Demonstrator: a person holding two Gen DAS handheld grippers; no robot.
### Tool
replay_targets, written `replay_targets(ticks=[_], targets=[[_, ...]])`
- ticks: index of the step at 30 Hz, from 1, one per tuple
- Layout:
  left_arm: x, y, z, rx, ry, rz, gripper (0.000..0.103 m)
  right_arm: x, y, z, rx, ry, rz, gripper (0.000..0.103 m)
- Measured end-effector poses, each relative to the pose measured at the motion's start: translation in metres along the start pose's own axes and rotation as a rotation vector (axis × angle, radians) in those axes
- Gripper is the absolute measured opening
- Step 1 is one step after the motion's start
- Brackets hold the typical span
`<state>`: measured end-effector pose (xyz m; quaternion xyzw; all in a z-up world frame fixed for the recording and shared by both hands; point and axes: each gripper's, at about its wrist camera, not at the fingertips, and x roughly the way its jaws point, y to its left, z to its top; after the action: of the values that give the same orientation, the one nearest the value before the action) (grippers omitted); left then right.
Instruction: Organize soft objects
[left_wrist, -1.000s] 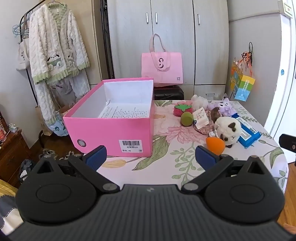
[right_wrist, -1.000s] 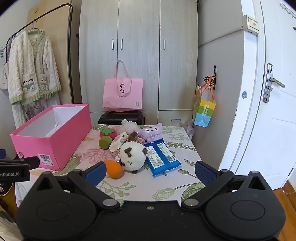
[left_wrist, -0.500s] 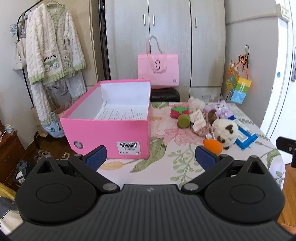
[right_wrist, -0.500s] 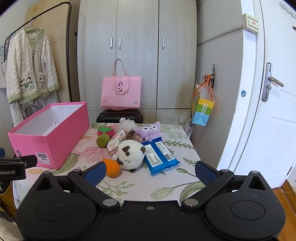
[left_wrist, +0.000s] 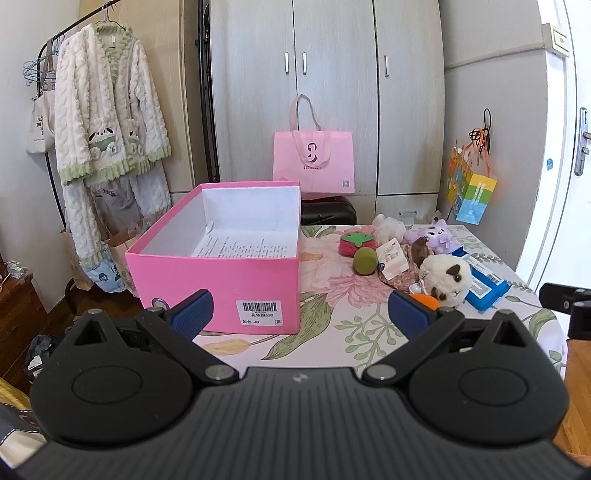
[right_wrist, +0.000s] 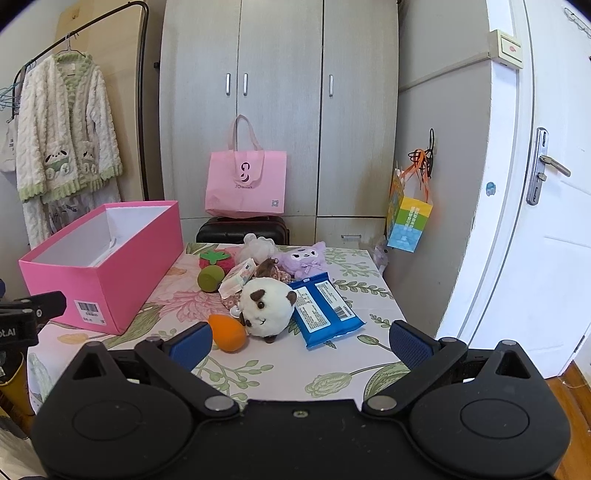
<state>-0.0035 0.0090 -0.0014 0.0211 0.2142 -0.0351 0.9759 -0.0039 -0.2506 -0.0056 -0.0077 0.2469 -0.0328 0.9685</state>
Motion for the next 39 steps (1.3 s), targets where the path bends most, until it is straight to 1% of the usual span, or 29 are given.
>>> replay_targets(ticks=[4, 10, 17, 21, 25, 28, 30, 32, 35, 37, 39], targets=[[0.004, 0.001, -0.002, -0.021, 0.011, -0.006, 0.103, 0.0, -0.001, 0.0, 0.002, 0.004, 0.0, 0.103], [0.009, 0.004, -0.004, -0.031, 0.026, 0.005, 0.103, 0.002, -0.001, 0.001, 0.002, 0.009, 0.001, 0.103], [0.011, 0.0, -0.008, 0.009, 0.013, 0.04, 0.103, 0.005, -0.001, 0.001, 0.001, 0.016, 0.001, 0.103], [0.011, 0.0, -0.008, 0.005, 0.023, 0.015, 0.103, 0.007, -0.002, 0.0, 0.0, 0.021, 0.001, 0.103], [0.01, 0.0, -0.007, 0.005, 0.021, 0.007, 0.103, 0.008, -0.001, 0.0, -0.006, 0.024, 0.003, 0.103], [0.012, 0.004, -0.003, -0.044, 0.047, -0.036, 0.103, 0.009, -0.001, 0.0, -0.01, 0.028, 0.007, 0.103], [0.013, 0.005, 0.0, -0.062, 0.041, -0.055, 0.103, 0.01, -0.002, 0.001, -0.008, 0.033, 0.017, 0.103], [0.014, 0.003, 0.005, -0.057, 0.025, -0.053, 0.103, 0.012, -0.003, 0.004, -0.003, 0.039, 0.029, 0.103], [0.018, 0.0, 0.015, -0.058, -0.003, -0.071, 0.102, 0.015, -0.006, 0.008, 0.001, 0.041, 0.066, 0.103], [0.02, -0.002, 0.019, -0.044, -0.028, -0.099, 0.101, 0.017, -0.009, 0.01, 0.002, 0.033, 0.09, 0.103], [0.025, -0.005, 0.025, -0.042, -0.035, -0.112, 0.101, 0.022, -0.011, 0.011, -0.003, 0.016, 0.107, 0.103]])
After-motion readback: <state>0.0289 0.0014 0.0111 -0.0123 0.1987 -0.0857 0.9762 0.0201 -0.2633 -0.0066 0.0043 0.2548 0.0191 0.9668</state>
